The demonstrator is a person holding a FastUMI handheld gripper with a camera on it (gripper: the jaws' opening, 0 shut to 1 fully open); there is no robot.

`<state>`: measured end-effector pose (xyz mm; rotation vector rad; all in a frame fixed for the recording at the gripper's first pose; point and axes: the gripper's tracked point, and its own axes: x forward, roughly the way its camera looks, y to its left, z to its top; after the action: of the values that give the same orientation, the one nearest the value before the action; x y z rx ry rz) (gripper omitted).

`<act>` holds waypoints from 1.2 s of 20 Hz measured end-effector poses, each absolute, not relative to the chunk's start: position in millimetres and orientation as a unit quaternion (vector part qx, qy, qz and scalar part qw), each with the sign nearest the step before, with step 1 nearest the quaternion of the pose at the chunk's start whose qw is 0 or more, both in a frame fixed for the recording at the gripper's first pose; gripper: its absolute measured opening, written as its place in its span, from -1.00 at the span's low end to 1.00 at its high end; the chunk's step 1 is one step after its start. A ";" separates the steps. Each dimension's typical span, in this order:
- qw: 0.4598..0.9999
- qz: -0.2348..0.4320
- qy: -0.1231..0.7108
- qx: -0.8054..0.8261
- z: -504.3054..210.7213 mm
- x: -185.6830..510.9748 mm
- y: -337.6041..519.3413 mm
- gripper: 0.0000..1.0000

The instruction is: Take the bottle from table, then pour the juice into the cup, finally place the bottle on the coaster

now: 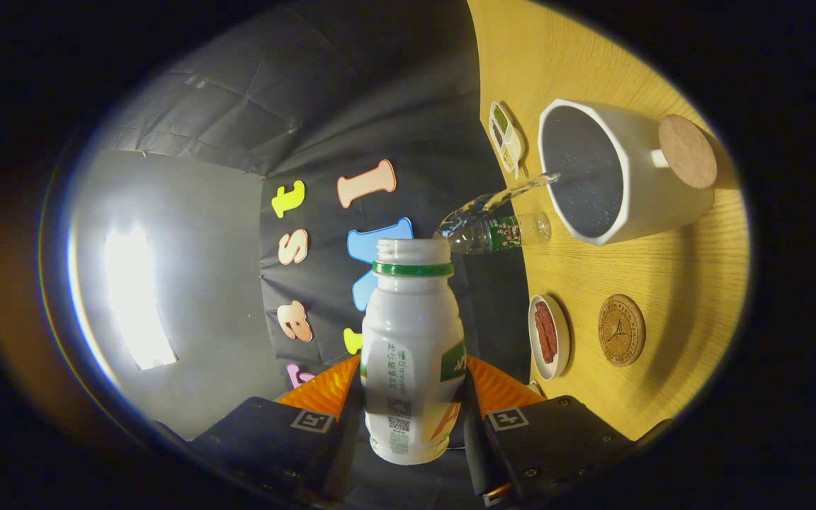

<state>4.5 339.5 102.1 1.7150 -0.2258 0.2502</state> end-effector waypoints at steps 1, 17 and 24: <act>0.641 0.110 -0.099 0.753 101.7 5.0 338.9 0.28; 0.621 0.112 -0.105 0.769 106.6 3.7 336.2 0.28; 0.607 0.109 -0.111 0.779 109.0 1.6 330.4 0.28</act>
<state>1.6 330.4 109.0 1.8007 -0.2561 0.2524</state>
